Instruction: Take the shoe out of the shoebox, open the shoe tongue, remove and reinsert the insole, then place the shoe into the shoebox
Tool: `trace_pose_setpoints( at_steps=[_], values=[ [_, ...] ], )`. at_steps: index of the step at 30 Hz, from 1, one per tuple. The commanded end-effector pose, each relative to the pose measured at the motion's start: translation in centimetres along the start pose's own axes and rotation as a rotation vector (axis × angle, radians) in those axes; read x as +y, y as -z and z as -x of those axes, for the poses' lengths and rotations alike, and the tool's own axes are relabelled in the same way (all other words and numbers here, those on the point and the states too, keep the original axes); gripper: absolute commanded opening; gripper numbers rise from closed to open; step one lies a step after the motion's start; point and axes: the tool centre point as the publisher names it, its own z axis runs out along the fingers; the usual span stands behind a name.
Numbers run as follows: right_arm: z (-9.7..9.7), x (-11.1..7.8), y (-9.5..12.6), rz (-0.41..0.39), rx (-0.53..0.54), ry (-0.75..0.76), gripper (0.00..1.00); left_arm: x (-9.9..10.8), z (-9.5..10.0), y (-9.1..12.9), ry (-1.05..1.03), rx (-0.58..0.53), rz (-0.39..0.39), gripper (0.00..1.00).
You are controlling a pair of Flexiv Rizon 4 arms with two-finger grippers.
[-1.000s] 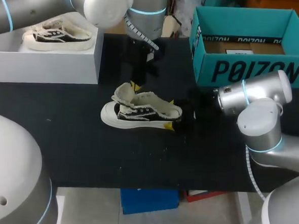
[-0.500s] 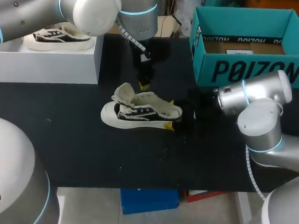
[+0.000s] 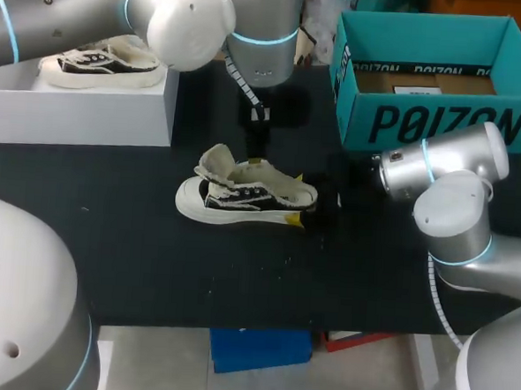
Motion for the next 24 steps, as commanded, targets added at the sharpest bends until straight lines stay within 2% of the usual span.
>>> trace_pose_setpoints(
  at_steps=[1, 5, 6, 8, 9, 11, 13, 15, 16, 19, 24],
  values=[
    [0.1, -0.3, -0.2, 0.0, 0.0, -0.001, 0.0, -0.5, 0.2, 0.0, 0.001, 0.003, 0.03, 0.0],
    [0.1, -0.3, -0.2, 0.0, 0.0, -0.001, 0.0, -0.5, 0.2, 0.0, 0.001, 0.003, 0.03, 0.0],
    [0.1, -0.3, -0.2, 0.0, 0.0, -0.001, 0.0, -0.3, 0.4, -0.1, -0.059, 0.061, -0.049, 0.0],
    [0.1, -0.3, -0.2, 0.0, 0.0, -0.001, 0.0, -0.1, 0.8, -0.5, -0.132, 0.09, -0.072, 0.0],
    [0.1, -0.3, -0.2, 0.0, 0.0, -0.001, 0.0, 0.1, 0.9, -0.5, -0.17, 0.133, -0.131, 0.0],
    [0.1, -0.3, -0.2, 0.0, 0.0, -0.001, 0.0, 0.3, 1.3, -0.5, -0.203, 0.145, -0.149, 0.0],
    [0.1, -0.3, -0.2, 0.0, 0.0, -0.001, 0.0, 0.6, 1.6, -0.5, -0.241, 0.188, -0.205, 0.0],
    [0.1, -0.3, -0.2, 0.0, 0.0, -0.001, 0.0, 0.7, 1.8, -0.6, -0.241, 0.19, -0.185, 0.0],
    [0.1, -0.3, -0.2, 0.0, 0.0, -0.001, 0.0, 0.7, 1.9, -0.7, -0.252, 0.21, -0.215, 0.0],
    [0.1, -0.3, -0.2, 0.0, 0.0, -0.001, 0.0, 0.8, 2.4, -1.3, -0.249, 0.239, -0.226, 0.0],
    [0.1, -0.3, -0.2, 0.0, 0.0, -0.001, 0.0, 0.6, 3.4, -2.9, -0.195, 0.264, -0.201, 0.0]
  ],
)
